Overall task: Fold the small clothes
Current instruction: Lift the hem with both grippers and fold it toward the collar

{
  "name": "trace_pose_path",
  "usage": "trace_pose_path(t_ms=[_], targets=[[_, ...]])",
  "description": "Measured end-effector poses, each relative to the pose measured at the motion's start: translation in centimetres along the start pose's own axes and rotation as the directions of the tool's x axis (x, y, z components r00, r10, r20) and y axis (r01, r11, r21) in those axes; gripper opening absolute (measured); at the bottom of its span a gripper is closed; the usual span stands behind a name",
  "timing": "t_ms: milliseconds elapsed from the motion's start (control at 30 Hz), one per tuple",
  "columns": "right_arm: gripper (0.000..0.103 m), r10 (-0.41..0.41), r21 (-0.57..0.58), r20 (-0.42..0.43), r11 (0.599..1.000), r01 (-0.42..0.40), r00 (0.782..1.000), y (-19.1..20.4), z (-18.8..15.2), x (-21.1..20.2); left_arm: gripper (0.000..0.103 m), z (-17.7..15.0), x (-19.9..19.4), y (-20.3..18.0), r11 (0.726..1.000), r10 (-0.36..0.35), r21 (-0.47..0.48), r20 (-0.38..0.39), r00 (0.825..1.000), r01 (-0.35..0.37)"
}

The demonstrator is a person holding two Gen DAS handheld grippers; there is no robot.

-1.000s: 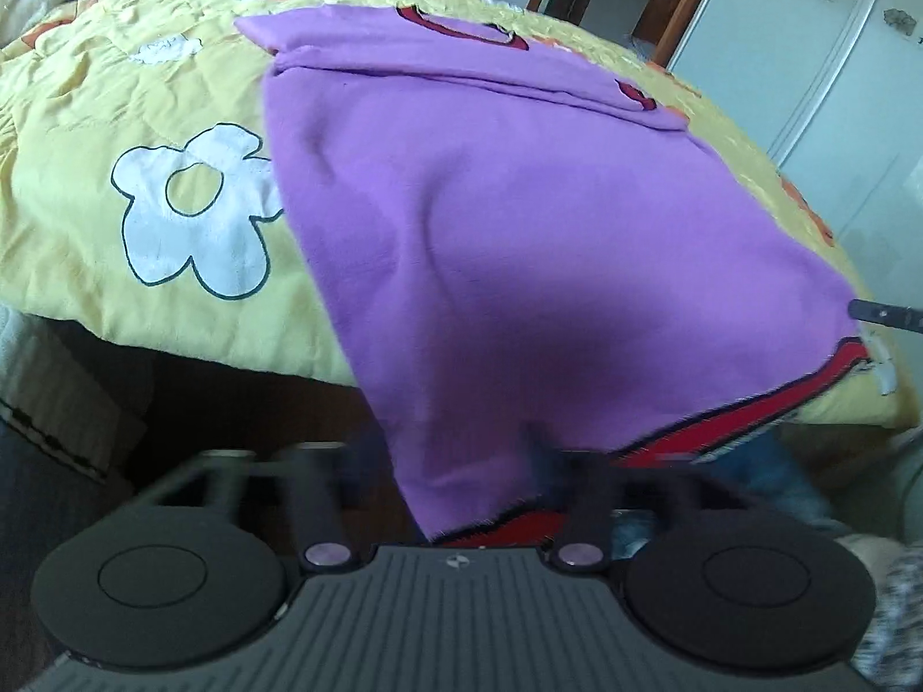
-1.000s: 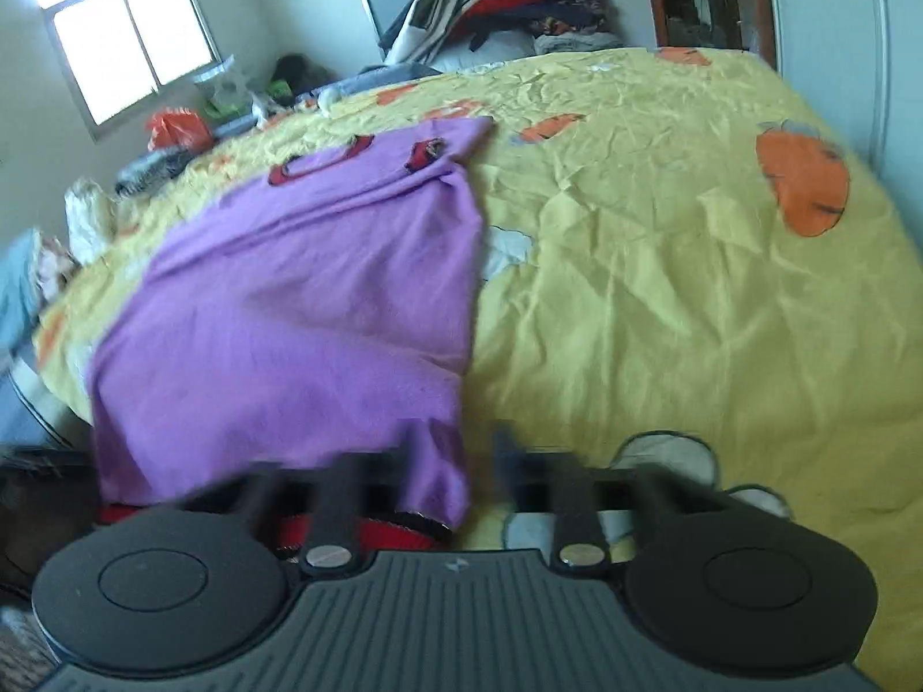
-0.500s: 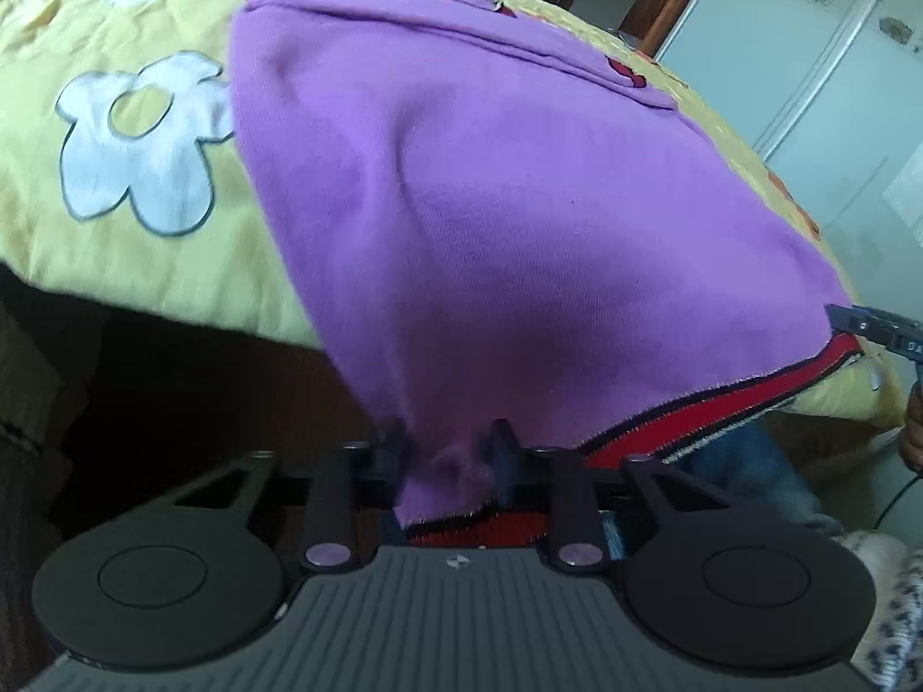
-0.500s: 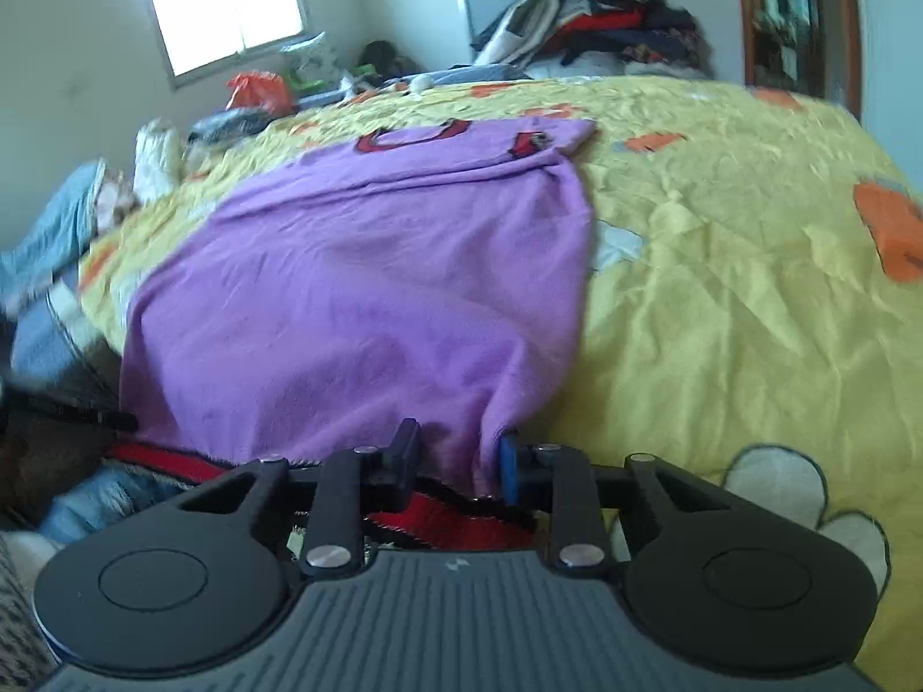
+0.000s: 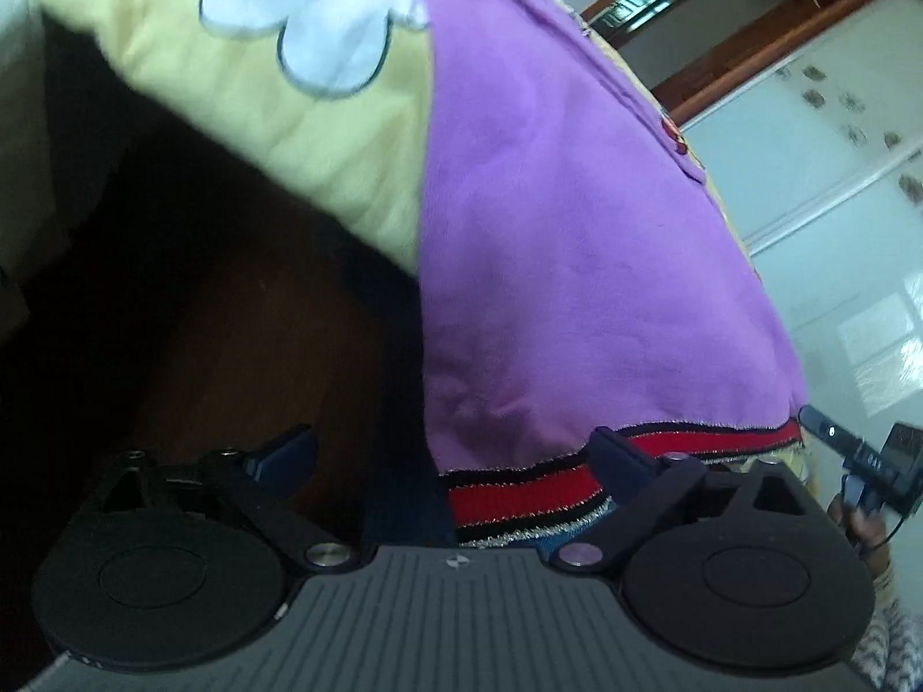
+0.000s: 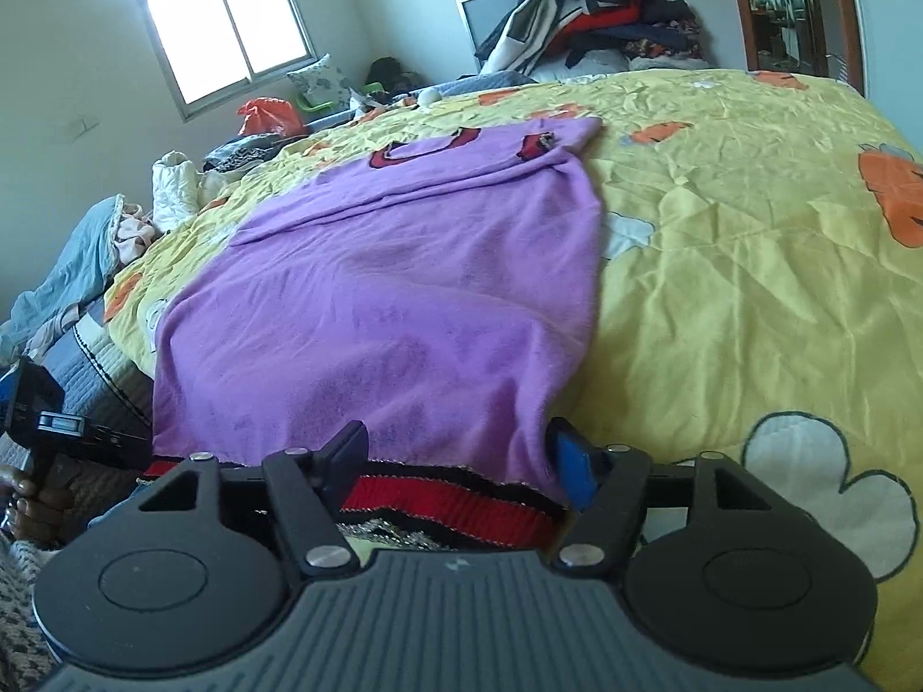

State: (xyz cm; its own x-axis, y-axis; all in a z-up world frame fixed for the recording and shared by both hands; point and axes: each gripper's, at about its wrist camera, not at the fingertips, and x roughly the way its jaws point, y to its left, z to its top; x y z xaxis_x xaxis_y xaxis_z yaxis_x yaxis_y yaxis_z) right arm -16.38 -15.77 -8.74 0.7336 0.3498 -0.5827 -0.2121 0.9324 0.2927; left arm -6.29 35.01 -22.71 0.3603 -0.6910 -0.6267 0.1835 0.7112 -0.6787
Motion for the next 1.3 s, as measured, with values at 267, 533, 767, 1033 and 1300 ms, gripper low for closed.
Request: trace_pose_path(t_ms=[267,533,767,1033,1300], targets=[[0.068,-0.003,-0.030,0.003,1.000,0.003,1.000,0.5,-0.1,0.1,0.007,0.0,-1.4,-2.5,1.000,0.001,0.018,0.033,0.999,-0.002],[0.068,0.018,-0.004,0.027,1.000,-0.018,0.999,0.0,-0.6,-0.2,0.006,-0.3,-4.3,-6.2,0.997,0.002,0.075,0.080,0.997,-0.008],[0.009,-0.026,0.024,0.053,0.999,0.024,0.998,-0.8,-1.0,-0.7,0.006,-0.9,-6.9,-8.2,0.998,-0.005,0.063,0.124,0.992,-0.002],[0.003,0.018,0.001,0.235,1.000,-0.018,0.972,0.5,1.4,-3.8,0.006,2.0,-10.3,-10.0,0.997,-0.061,0.065,0.251,0.966,0.047],[0.003,0.009,0.037,0.248,0.999,-0.018,0.969,-1.8,7.2,-1.7,0.006,6.5,-9.7,-11.2,0.996,-0.083,0.064,0.371,0.925,0.064]])
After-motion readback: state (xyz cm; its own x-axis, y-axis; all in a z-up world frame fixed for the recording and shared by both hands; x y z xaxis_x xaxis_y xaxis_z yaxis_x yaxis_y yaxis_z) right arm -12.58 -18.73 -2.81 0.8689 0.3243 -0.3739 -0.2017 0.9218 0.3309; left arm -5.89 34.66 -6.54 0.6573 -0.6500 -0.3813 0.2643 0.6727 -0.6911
